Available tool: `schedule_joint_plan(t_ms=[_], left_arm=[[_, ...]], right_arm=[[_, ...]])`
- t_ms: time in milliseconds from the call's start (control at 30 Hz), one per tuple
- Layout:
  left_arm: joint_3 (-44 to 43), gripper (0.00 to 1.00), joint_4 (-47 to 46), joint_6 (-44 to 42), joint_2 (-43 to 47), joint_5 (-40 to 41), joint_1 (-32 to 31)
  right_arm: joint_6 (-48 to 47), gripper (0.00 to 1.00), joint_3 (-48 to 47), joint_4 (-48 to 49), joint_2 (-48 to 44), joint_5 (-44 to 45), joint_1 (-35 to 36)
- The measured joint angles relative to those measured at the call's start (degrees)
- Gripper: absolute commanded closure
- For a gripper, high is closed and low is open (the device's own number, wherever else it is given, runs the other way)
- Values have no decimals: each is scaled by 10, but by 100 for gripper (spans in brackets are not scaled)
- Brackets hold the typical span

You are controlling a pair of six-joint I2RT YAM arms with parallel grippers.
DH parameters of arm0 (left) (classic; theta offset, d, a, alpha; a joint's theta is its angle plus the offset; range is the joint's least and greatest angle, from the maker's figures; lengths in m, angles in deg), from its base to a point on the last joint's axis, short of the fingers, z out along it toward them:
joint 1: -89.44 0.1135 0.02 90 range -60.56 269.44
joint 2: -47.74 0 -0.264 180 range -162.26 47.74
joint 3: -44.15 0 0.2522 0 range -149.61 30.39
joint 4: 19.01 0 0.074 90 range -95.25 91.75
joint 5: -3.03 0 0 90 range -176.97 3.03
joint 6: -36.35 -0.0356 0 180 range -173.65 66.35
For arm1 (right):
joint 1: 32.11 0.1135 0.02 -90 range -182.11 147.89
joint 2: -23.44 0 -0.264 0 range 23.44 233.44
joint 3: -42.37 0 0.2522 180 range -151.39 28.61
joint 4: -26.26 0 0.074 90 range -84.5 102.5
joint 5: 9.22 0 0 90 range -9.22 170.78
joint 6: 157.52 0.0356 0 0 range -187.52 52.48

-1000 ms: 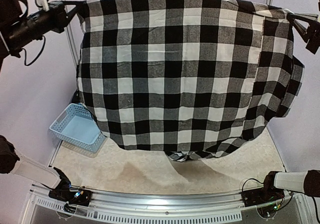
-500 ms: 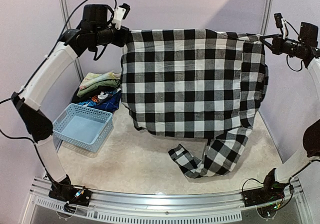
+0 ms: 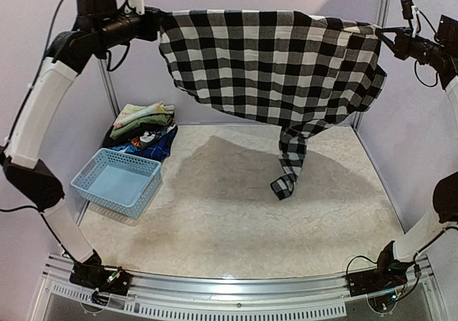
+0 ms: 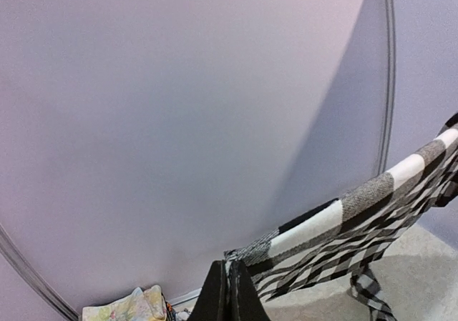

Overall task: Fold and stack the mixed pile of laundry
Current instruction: Flatten out the crumpled shirt at the center of the board.

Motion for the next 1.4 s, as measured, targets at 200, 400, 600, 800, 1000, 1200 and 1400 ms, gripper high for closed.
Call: schedule_joint_plan(t_ms=[200, 400, 600, 800, 1000, 1200, 1400], left_arm=[[72, 100, -13, -5, 152, -11, -27], [97, 100, -15, -18, 253, -14, -51], [74, 100, -9, -32, 265, -22, -56], [7, 100, -16, -64, 213, -4, -56], [16, 100, -49, -101, 124, 59, -56], [174, 100, -65, -94, 78, 97, -51], [328, 100, -60, -59, 51, 97, -33]], right_arm=[[0, 100, 38, -3, -138, -34, 0], [-3, 100, -7, -17, -234, -53, -1], [27, 100, -74, -12, -244, -64, -10], [77, 100, -144, 28, -181, -80, -18], [88, 100, -122, 66, -84, -79, -19], [40, 100, 95, 66, -33, -58, -15], [-42, 100, 312, 49, -31, -19, 8]])
